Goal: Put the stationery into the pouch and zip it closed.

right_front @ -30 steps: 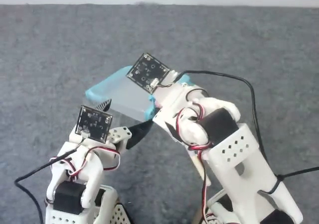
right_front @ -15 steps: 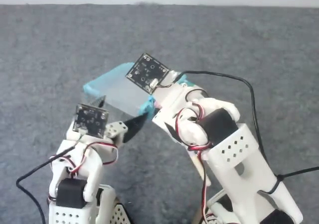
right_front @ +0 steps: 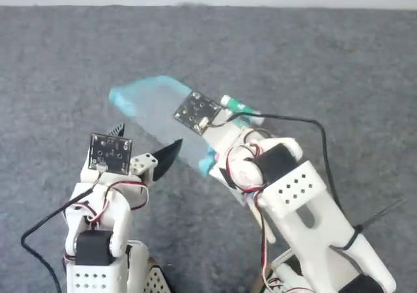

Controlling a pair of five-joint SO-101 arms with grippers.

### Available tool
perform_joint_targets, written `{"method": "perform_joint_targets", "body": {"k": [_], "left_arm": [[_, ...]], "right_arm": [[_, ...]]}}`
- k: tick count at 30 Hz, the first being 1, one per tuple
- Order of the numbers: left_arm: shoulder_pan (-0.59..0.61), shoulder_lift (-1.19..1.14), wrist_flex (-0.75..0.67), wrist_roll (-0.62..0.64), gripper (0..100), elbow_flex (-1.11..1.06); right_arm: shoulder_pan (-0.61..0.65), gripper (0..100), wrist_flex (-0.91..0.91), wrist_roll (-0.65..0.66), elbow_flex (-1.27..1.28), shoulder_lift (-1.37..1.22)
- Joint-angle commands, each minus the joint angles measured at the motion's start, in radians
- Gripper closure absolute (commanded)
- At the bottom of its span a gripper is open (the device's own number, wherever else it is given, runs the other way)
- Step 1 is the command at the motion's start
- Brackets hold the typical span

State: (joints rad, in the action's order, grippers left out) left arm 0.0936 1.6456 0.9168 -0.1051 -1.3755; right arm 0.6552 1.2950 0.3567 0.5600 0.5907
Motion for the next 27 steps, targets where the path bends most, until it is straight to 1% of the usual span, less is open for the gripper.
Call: {"method": "perform_joint_targets", "body": {"k": [1, 3, 6, 11, 15, 22, 27], "left_arm": [[0.002, 0.005, -0.029, -0.026, 59, 0.013], [-0.009, 0.008, -0.005, -0.026, 59, 0.015], [-0.094, 0.012, 0.071, -0.031, 59, 0.025], [-0.149, 0.012, 0.144, -0.028, 59, 0.09], [-0.158, 0.012, 0.149, -0.028, 59, 0.091], [-0.153, 0.012, 0.123, -0.023, 59, 0.091], [-0.143, 0.008, 0.077, -0.005, 59, 0.085]], "right_arm": [[-0.019, 99.2, -0.024, 0.012, -0.008, 0.053], [-0.019, 99.2, -0.031, 0.008, -0.009, 0.053], [-0.019, 99.2, -0.065, 0.005, -0.031, 0.051], [-0.015, 99.2, -0.018, -0.043, -0.172, 0.039], [-0.013, 99.2, 0.027, -0.048, -0.256, 0.039], [-0.012, 99.2, 0.042, -0.072, -0.262, 0.039], [0.07, 99.2, 0.082, -0.074, -0.262, 0.051]]}}
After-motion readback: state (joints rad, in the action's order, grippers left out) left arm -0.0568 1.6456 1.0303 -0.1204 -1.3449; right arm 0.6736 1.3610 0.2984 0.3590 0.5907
